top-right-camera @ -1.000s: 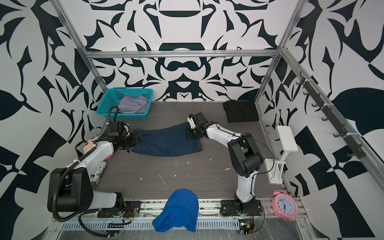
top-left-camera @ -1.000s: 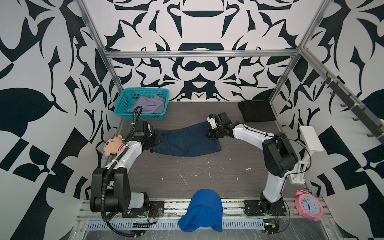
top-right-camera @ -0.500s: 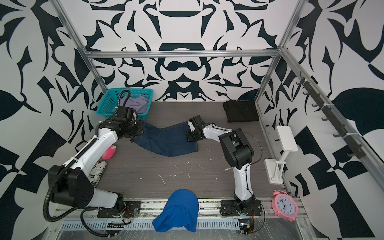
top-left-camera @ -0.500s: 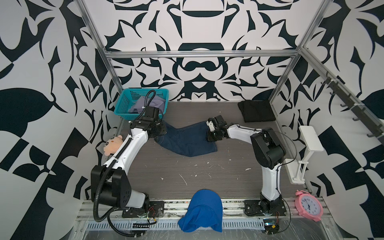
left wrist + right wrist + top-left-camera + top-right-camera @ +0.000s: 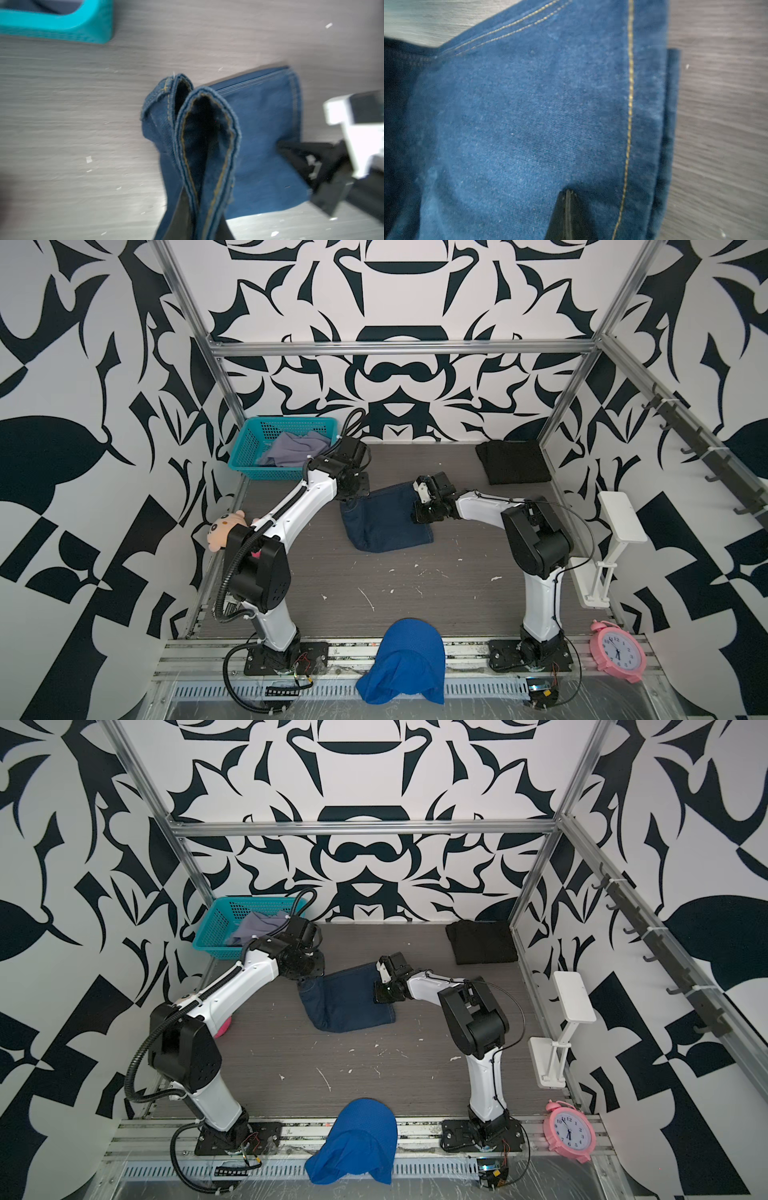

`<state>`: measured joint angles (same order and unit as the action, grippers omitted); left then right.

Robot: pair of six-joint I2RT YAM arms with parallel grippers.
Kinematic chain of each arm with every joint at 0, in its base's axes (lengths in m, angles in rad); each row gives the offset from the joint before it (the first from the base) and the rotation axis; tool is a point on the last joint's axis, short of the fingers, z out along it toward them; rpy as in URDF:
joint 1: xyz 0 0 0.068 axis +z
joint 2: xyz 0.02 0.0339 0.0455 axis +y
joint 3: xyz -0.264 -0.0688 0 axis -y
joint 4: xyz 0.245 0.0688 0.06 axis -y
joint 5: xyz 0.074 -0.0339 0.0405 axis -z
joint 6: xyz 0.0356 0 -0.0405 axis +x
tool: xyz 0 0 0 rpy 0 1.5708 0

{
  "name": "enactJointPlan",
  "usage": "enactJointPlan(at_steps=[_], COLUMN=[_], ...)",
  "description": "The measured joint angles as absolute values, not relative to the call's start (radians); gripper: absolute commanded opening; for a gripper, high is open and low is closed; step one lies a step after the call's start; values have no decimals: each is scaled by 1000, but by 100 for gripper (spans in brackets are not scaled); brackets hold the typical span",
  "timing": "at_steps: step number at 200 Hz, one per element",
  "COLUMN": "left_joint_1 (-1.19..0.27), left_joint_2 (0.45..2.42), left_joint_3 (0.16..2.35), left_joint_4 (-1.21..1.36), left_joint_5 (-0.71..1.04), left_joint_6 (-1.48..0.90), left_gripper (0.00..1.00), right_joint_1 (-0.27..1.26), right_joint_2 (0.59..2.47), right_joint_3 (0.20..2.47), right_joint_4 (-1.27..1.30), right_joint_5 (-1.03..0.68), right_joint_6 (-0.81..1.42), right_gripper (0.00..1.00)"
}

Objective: Fold and stack the skirts

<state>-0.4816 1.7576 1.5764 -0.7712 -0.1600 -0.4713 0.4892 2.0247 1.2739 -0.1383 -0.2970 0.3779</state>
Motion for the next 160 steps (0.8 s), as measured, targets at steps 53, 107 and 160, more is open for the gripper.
enactJointPlan(at_steps=[53, 107, 160], left_joint_1=[-617, -695, -701], left_joint_2=[1834, 1967, 2035], left_joint_3=[1622, 1702, 1712], left_joint_4=[-704, -624, -615], left_joint_5=[-157, -118, -113], left_joint_6=[-584, -654, -665], left_gripper=[0, 0, 0], right_joint_1=[463, 455, 451], right_joint_2=[2017, 2017, 2017], right_joint_3=[1216, 1192, 1182], right_joint_4=[-48, -3, 13], right_joint_5=[-385, -427, -442], right_joint_6=[421, 444, 446], right_gripper=[0, 0, 0])
